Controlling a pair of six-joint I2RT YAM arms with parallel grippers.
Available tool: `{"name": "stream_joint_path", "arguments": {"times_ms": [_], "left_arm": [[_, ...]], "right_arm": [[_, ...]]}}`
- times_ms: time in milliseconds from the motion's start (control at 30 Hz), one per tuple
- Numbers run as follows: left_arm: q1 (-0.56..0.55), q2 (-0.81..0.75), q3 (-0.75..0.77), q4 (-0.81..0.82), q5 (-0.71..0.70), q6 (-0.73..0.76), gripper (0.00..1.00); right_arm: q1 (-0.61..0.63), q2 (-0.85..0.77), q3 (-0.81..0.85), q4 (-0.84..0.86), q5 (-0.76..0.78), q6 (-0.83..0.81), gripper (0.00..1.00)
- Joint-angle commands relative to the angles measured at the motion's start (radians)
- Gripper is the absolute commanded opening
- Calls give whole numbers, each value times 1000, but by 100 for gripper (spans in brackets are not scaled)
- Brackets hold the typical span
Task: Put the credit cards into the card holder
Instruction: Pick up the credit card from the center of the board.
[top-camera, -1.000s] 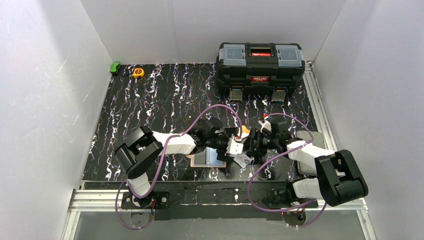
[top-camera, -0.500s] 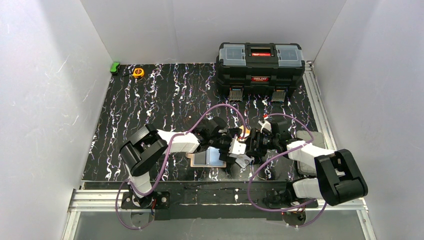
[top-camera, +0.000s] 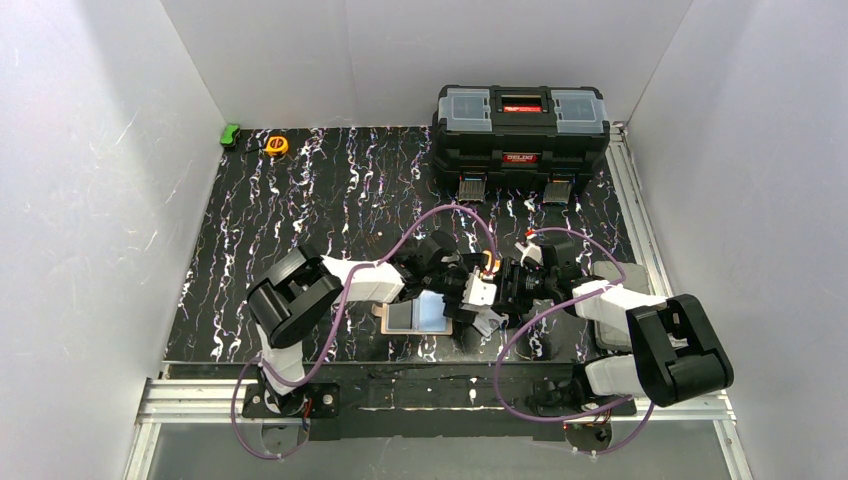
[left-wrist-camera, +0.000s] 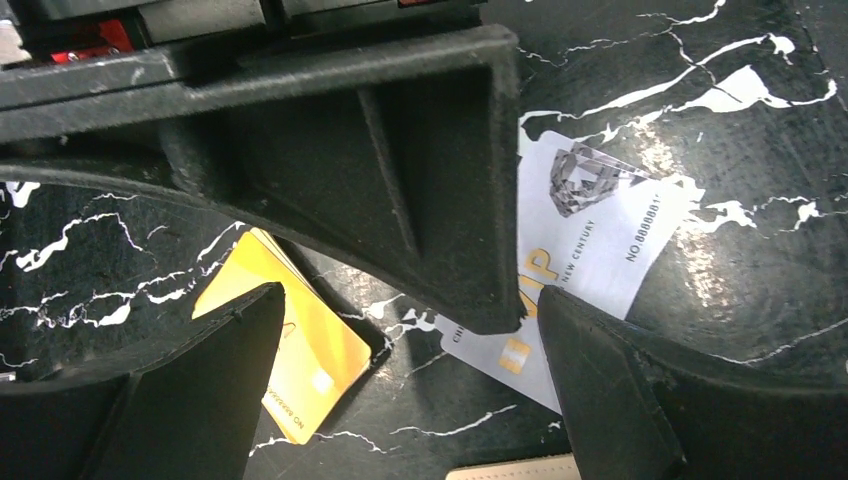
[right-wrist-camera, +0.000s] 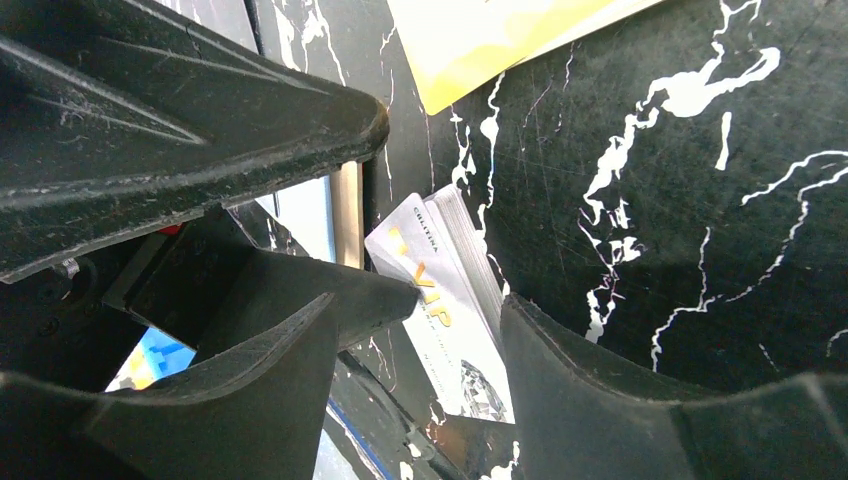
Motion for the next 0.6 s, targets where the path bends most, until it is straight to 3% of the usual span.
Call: {"name": "stream_joint_path", "arguments": {"times_ms": [0, 133, 300, 567], "left_arm": [[-5, 35, 33, 18, 14, 13, 98], [-4, 43, 65, 37, -24, 4, 98], [56, -42, 93, -89, -6, 9, 98], [76, -167, -23, -155, 79, 37, 98]], "right_arm": [[-5, 15, -5, -1, -6, -8, 67], [-5, 18, -3, -2, -4, -7, 67], [-8, 26, 2, -2, -4, -7, 66], [-12, 33, 0, 7, -5, -3, 65]]}}
